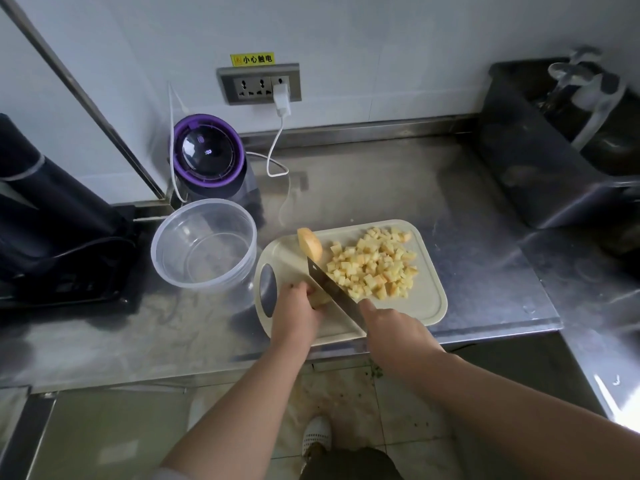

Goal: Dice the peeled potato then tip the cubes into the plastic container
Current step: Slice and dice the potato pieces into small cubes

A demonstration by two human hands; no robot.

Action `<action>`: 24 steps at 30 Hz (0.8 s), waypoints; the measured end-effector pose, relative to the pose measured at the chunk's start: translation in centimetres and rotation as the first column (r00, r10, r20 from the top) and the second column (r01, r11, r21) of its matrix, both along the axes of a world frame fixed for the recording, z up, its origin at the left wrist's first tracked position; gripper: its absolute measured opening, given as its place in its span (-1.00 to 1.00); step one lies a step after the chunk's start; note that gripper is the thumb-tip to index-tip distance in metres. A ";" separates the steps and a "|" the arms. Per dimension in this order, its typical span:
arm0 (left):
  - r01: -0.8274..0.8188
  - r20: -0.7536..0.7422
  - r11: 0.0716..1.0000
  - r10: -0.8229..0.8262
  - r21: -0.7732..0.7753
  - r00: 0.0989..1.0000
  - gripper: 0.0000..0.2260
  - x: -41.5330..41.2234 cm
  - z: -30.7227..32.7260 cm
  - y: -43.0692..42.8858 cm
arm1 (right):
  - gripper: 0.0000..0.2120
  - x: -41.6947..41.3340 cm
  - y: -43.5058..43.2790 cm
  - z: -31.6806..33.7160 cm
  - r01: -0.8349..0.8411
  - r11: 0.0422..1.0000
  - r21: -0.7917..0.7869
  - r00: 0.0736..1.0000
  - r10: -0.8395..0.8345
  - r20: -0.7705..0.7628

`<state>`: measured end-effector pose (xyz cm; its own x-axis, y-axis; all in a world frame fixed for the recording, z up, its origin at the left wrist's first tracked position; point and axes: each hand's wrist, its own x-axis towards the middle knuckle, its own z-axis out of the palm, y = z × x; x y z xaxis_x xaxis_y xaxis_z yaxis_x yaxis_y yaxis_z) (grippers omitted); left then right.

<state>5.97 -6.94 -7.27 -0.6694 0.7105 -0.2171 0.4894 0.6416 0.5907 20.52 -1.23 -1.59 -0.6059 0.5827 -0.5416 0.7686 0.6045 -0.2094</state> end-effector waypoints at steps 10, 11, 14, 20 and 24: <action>0.019 -0.005 0.999 -0.019 0.034 1.000 -0.64 -0.6 -0.1 -1.2 | -0.68 0.3 0.6 0.3 -0.027 0.999 0.038 0.999 0.029 -0.035; 0.023 -0.019 0.999 -0.023 0.033 1.000 -0.65 -0.6 -0.2 -1.3 | -0.67 0.4 0.4 0.3 -0.041 0.999 0.036 0.998 0.042 -0.039; 0.027 -0.038 0.999 -0.026 0.033 0.999 -0.69 -0.5 -0.3 -1.0 | -0.64 0.5 0.1 0.3 -0.055 0.998 0.021 0.998 0.056 -0.038; 0.010 -0.071 1.000 -0.008 0.030 0.997 -0.76 -0.4 -0.4 -0.6 | -0.66 0.4 -0.1 0.5 -0.080 0.997 0.015 0.997 0.080 -0.024; 0.023 -0.094 0.999 -0.020 0.032 0.995 -0.78 -0.5 -0.6 -0.6 | -0.64 0.3 -0.1 0.7 -0.092 0.996 0.012 0.996 0.092 -0.020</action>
<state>5.48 -7.57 -7.89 -0.6702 0.7307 -0.1306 0.5570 0.6113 0.5622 20.78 -1.36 -0.91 -0.6684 0.5298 -0.5221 0.7050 0.6749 -0.2177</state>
